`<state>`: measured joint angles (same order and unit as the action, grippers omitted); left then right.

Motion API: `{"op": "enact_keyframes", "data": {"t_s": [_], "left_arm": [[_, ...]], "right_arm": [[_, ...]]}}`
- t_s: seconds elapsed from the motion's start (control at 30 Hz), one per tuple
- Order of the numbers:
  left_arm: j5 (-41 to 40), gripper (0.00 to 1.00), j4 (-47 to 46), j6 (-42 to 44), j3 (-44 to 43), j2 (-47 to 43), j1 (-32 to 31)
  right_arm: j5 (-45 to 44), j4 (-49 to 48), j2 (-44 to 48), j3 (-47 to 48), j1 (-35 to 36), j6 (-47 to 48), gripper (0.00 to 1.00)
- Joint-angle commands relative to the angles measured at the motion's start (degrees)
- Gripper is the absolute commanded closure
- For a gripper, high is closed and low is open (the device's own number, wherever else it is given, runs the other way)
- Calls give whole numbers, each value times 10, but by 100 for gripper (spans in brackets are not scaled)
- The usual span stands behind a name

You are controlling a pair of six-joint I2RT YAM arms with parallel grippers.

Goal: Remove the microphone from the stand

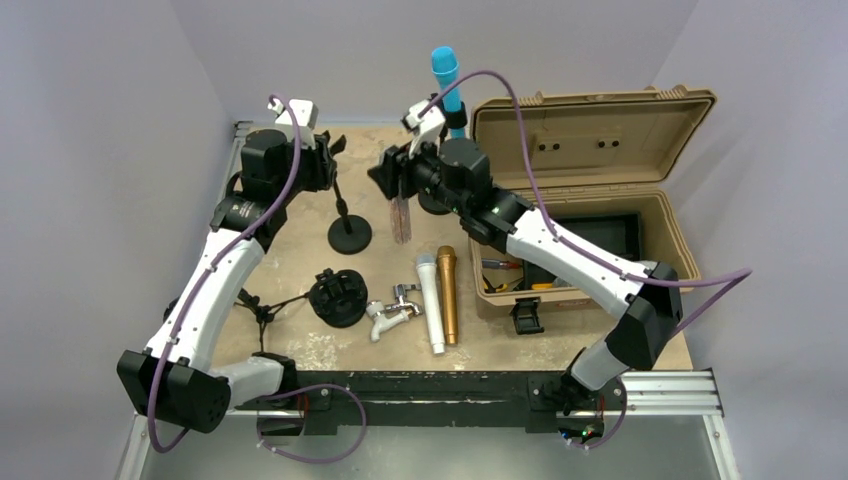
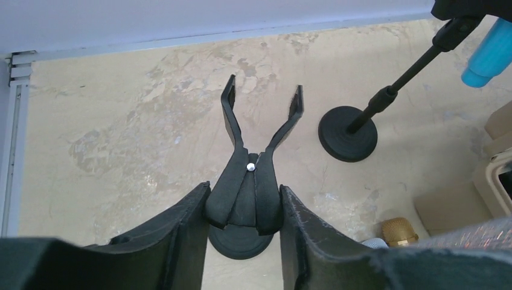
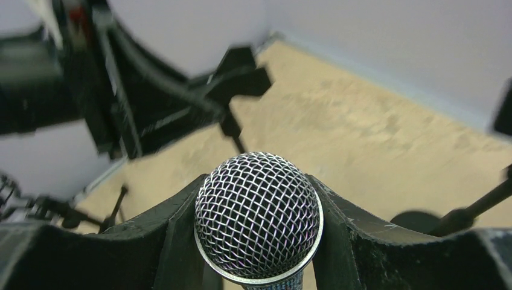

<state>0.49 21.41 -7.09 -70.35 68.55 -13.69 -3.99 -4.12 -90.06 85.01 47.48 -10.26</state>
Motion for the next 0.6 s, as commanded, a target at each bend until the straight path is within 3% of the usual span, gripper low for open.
{"op": "enact_keyframes", "data": {"t_s": [0.0, 0.1, 0.3, 0.57], "left_arm": [[-24, 57, -8, -29, 2, -17, 0], [-19, 40, 3, -38, -5, -19, 0], [-12, 17, 9, -44, -8, -43, 0], [-29, 12, 15, -48, -4, -83, 0]], "right_arm": [[62, 86, 30, -31, 20, -51, 95], [73, 123, 42, -58, 21, -82, 95], [59, 193, 35, -95, 31, -143, 94], [-12, 278, -2, -113, 38, -172, 94]]}}
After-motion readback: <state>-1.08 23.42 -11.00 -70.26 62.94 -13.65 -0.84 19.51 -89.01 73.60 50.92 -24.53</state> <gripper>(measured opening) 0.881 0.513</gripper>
